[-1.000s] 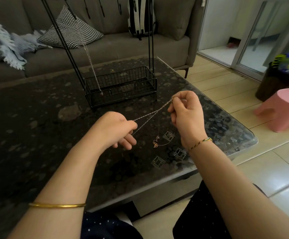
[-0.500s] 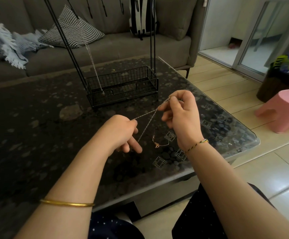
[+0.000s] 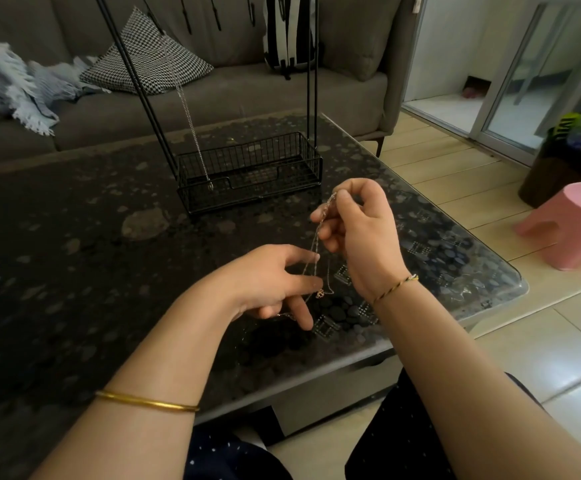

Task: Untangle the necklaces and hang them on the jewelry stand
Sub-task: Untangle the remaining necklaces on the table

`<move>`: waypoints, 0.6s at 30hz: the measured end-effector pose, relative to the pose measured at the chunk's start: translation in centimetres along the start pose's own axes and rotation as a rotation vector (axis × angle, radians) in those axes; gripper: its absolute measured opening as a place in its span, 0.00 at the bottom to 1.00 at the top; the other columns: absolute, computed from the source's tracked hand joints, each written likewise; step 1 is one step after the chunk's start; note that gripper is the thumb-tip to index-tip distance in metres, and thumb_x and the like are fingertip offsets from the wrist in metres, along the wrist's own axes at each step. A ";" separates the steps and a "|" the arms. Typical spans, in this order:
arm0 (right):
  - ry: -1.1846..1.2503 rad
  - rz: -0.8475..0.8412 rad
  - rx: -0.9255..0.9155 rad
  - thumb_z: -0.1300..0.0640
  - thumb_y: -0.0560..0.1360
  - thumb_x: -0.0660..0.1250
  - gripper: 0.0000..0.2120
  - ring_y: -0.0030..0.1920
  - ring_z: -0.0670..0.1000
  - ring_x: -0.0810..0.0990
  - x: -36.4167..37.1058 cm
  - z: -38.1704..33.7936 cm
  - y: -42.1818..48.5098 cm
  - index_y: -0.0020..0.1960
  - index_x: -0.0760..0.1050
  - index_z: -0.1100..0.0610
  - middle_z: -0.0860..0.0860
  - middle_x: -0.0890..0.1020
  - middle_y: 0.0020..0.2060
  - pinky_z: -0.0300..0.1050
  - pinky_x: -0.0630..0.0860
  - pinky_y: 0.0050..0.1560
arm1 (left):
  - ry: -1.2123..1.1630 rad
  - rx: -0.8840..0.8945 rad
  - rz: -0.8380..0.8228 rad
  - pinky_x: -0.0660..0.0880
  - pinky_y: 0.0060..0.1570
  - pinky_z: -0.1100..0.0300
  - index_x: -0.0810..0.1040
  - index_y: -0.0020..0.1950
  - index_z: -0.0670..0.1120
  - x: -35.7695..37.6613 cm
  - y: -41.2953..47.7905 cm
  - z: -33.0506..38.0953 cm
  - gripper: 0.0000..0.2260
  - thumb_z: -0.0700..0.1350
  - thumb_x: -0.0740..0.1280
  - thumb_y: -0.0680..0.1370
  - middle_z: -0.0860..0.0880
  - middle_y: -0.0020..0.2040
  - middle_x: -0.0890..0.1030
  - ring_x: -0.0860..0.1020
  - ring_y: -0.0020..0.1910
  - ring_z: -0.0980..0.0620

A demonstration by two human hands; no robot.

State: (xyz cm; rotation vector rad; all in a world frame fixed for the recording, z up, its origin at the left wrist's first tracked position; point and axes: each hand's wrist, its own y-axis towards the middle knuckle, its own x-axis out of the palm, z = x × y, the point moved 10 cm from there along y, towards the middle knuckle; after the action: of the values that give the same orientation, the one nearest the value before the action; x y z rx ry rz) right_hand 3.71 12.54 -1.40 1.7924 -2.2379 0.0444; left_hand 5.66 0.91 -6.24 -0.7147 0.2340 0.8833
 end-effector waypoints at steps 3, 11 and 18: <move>0.047 -0.030 0.019 0.62 0.82 0.51 0.06 0.26 0.47 0.72 0.3 0.2 0.0 0.50 0.66 0.57 0.54 0.79 0.33 0.38 0.67 0.25 | -0.010 0.004 0.005 0.59 0.19 0.66 0.69 0.69 0.51 0.0 0.1 0.1 0.16 0.45 0.63 0.81 0.44 0.34 0.84 0.62 0.16 0.57; 0.061 0.059 0.084 0.62 0.82 0.52 0.07 0.24 0.45 0.71 -1.1 1.3 0.8 0.47 0.67 0.56 0.53 0.78 0.30 0.37 0.65 0.24 | -0.020 -0.054 0.110 0.59 0.22 0.64 0.77 0.51 0.43 -1.6 -0.4 -0.5 0.09 0.44 0.58 0.83 0.45 0.34 0.84 0.62 0.18 0.56; -0.242 0.106 0.237 0.62 0.81 0.55 0.06 0.25 0.45 0.70 -3.0 3.5 1.0 0.47 0.69 0.56 0.51 0.78 0.33 0.34 0.65 0.21 | -0.240 -0.048 0.332 0.59 0.21 0.65 0.81 0.46 0.43 -4.4 -1.5 -0.6 0.12 0.46 0.61 0.82 0.49 0.26 0.79 0.63 0.18 0.57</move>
State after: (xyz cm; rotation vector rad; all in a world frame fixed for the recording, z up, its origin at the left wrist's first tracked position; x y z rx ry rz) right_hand 2.65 14.97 -5.29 1.8828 -2.5930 0.1245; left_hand 4.15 -2.84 -3.95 -0.6160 0.1187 1.2847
